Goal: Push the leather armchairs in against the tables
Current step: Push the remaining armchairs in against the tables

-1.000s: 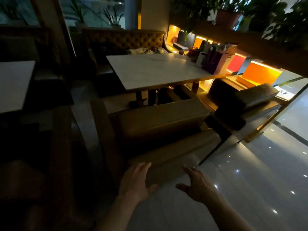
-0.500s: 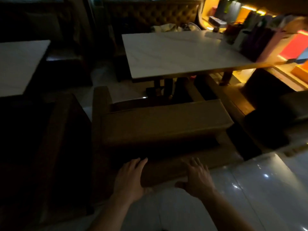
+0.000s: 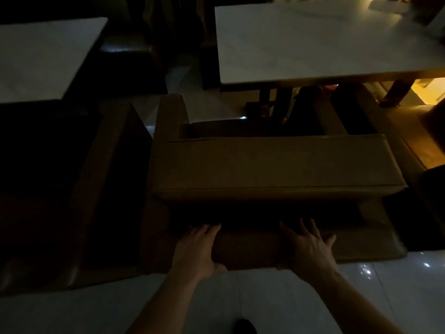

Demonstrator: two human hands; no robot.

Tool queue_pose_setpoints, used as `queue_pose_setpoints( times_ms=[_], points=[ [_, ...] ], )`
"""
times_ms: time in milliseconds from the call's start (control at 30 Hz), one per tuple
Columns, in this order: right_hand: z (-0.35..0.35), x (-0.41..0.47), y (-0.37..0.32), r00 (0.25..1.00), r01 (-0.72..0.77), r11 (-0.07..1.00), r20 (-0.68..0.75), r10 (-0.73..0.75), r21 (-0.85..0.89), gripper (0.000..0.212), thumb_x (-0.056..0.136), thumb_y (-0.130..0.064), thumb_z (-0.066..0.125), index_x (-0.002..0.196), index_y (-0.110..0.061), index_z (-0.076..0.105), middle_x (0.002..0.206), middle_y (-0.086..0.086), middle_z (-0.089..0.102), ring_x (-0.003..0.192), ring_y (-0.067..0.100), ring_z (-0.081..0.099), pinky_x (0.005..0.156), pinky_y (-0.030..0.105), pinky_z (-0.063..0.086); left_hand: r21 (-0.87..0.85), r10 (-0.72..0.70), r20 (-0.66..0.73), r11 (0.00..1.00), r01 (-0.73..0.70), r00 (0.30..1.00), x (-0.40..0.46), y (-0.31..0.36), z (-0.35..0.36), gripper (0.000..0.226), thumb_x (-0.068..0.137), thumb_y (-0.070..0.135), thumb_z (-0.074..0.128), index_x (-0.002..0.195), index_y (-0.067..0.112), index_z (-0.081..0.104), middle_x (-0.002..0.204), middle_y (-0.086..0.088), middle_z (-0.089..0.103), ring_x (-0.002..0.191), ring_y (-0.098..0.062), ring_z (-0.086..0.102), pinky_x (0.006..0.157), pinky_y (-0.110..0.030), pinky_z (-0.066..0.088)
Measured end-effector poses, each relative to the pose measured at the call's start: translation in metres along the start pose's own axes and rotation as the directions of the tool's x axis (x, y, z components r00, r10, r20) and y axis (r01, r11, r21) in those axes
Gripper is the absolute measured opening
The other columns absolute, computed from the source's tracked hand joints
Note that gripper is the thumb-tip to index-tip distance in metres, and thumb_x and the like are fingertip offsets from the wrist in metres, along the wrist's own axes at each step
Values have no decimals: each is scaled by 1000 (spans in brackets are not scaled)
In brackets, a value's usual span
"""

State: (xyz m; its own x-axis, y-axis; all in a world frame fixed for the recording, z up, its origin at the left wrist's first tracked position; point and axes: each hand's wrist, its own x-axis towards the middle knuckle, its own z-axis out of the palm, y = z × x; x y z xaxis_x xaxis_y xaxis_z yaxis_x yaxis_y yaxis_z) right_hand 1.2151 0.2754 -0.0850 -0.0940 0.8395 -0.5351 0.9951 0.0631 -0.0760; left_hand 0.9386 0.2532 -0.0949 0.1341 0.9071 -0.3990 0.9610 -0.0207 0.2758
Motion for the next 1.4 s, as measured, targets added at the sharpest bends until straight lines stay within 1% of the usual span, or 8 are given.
queue_pose_setpoints(
  times_ms=[33,100,333,533,667,1033,1233,1400],
  points=[
    [0,-1,-1,1000,4,1000,-12,-4,-10,117,70,-68,74,153,-47,-6,166,8,-3,150,40,-11,109,80,8,-14,-2,0,1000,2,1000,1,-4,3,110,60,69,73,150,39,19,153,10,31,137,-18,30,110,-39,32],
    [1,-3,-2,999,9,1000,-32,-10,-16,115,71,-66,74,154,-46,-3,166,10,1,150,40,-8,109,80,9,-29,16,-4,999,-16,1000,0,-9,7,105,62,70,72,149,39,23,150,11,34,133,-16,33,105,-38,36],
    [6,-8,-10,998,10,1000,-62,-10,-13,109,76,-61,74,155,-42,1,165,12,5,150,40,-7,112,76,11,-61,41,-78,997,-46,996,-7,-13,10,98,66,67,70,149,37,26,149,10,35,133,-16,34,108,-39,33],
    [23,-19,-25,997,23,1000,-71,-23,7,106,77,-63,71,156,-42,3,165,11,5,150,41,-7,112,75,14,-80,16,-83,997,-22,996,-23,-30,13,99,64,66,74,148,37,28,147,10,38,132,-17,36,107,-38,35],
    [36,-33,-48,998,20,1000,-59,-19,22,105,77,-63,70,156,-42,3,164,11,7,149,42,-8,111,77,13,-78,17,-101,997,-25,995,-42,-49,14,98,63,65,75,146,38,30,145,10,40,131,-17,38,105,-36,37],
    [76,-85,-103,999,10,999,36,-11,43,106,80,-62,69,155,-43,-3,165,10,-4,147,46,-16,110,77,7,-83,-2,-137,996,-9,991,-118,-96,31,95,65,65,73,146,40,29,147,12,37,132,-16,35,107,-34,34],
    [83,-95,-109,998,4,999,57,-7,52,106,79,-63,69,154,-45,-4,165,10,-9,146,44,-19,111,76,5,-95,31,-98,995,-40,995,-130,-106,35,93,69,63,73,147,42,26,148,15,33,135,-16,29,102,-37,35],
    [72,-90,-113,995,-19,998,98,14,53,105,81,-53,73,155,-43,-1,165,10,-8,146,46,-18,111,76,5,-103,39,-53,994,-44,998,-123,-112,31,98,68,65,74,148,43,24,154,16,28,140,-17,26,106,-40,34]
  ],
)
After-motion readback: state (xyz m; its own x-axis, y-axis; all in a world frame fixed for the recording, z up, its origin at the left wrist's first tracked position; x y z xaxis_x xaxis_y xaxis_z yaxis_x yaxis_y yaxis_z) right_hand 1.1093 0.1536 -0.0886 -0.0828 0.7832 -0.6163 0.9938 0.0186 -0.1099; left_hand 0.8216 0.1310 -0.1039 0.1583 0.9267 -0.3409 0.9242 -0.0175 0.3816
